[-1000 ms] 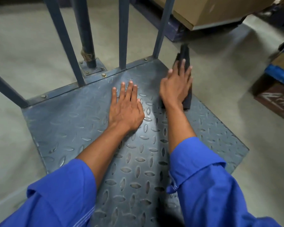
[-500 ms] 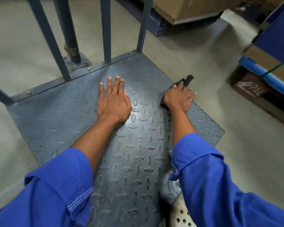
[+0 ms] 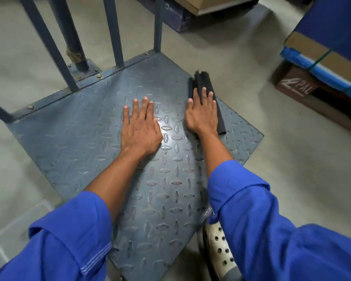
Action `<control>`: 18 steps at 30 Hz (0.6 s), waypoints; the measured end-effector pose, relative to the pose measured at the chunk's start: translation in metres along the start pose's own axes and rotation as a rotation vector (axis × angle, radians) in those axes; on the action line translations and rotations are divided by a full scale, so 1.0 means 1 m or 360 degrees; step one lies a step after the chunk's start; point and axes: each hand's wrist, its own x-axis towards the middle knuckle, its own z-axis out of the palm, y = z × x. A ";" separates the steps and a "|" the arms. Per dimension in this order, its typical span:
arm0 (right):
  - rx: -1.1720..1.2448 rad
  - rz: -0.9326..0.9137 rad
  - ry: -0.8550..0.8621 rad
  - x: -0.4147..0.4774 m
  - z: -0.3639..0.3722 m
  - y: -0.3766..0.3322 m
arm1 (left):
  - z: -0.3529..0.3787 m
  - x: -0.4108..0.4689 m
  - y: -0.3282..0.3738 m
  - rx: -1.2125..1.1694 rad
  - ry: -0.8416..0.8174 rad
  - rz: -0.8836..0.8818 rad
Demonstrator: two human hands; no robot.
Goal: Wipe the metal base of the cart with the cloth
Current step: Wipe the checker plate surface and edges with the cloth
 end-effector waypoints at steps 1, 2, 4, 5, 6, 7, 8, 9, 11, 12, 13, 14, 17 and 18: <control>0.0019 0.0136 0.0083 -0.007 -0.004 0.017 | -0.001 0.000 0.000 -0.0008 -0.0007 -0.0003; 0.0050 0.0266 0.0186 -0.014 -0.010 0.033 | -0.001 -0.001 0.001 -0.0013 -0.0012 -0.0015; 0.0123 0.0409 0.0360 -0.024 -0.023 0.051 | -0.001 -0.004 0.005 -0.0009 -0.0009 -0.0044; 0.0127 0.0391 0.0397 -0.024 -0.029 0.050 | 0.000 -0.005 0.008 -0.0001 0.0004 -0.0058; 0.0114 0.0308 0.0408 -0.021 -0.034 0.042 | 0.001 -0.006 0.010 0.0007 0.0023 -0.0070; 0.0115 0.0182 0.0381 -0.018 -0.037 0.029 | 0.003 -0.008 0.011 0.0013 0.0037 -0.0080; 0.0115 0.0045 0.0305 -0.013 -0.036 0.015 | 0.003 -0.009 0.012 0.0011 0.0038 -0.0082; 0.0117 -0.0086 0.0187 -0.010 -0.033 0.004 | 0.004 -0.010 0.013 0.0007 0.0029 -0.0069; 0.0104 -0.0271 -0.0053 -0.006 -0.023 -0.006 | 0.006 -0.014 0.013 0.0011 0.0019 -0.0011; 0.0061 -0.0300 -0.0112 -0.006 -0.017 -0.003 | 0.007 -0.015 0.013 0.0015 0.0018 0.0021; 0.0015 -0.0291 -0.0114 -0.008 -0.013 0.004 | 0.009 -0.017 0.013 0.0020 0.0015 0.0049; -0.0008 -0.0245 -0.0076 -0.010 -0.011 0.013 | 0.010 -0.019 0.014 0.0023 0.0013 0.0071; -0.0015 0.0043 0.0081 -0.032 -0.016 0.048 | 0.016 -0.023 0.023 0.0034 0.0005 0.0102; -0.0021 0.0167 0.0150 -0.042 -0.019 0.061 | 0.017 -0.024 0.027 0.0035 -0.0004 0.0119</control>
